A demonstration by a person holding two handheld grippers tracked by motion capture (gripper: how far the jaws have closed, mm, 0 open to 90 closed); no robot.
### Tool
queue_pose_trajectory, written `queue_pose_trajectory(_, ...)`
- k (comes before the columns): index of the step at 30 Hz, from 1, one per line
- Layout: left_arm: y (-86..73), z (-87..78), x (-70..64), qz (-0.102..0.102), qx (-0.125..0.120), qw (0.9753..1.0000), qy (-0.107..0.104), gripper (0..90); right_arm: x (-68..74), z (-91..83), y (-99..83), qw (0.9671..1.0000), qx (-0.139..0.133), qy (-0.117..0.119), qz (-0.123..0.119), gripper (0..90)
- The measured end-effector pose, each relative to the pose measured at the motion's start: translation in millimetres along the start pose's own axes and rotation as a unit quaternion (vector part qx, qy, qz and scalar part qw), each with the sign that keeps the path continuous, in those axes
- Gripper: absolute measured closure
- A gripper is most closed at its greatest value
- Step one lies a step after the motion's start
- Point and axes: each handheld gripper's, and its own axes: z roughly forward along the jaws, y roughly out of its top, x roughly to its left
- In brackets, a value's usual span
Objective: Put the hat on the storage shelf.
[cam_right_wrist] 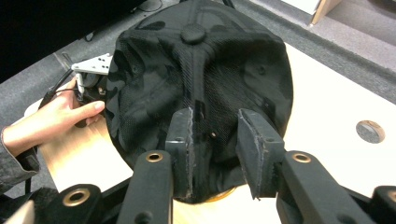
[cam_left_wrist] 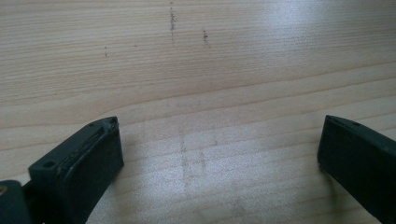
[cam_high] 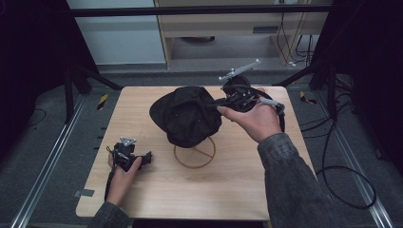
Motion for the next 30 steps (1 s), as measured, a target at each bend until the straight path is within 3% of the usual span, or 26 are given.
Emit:
queue_pose_trajectory(8, 0.0, 0.0, 0.0, 0.0, 0.0, 1.0, 0.0, 0.0, -7.8, -17.2, -14.4, 0.9998, -0.009, -0.013, 0.014, 61.3)
queue_pose_trajectory(30, -0.2, -0.2, -0.3, -0.001, 0.0, 1.0, 0.001, 0.0, -31.0, -44.1, -61.2, 0.9972, -0.023, -0.043, 0.056, 42.9)
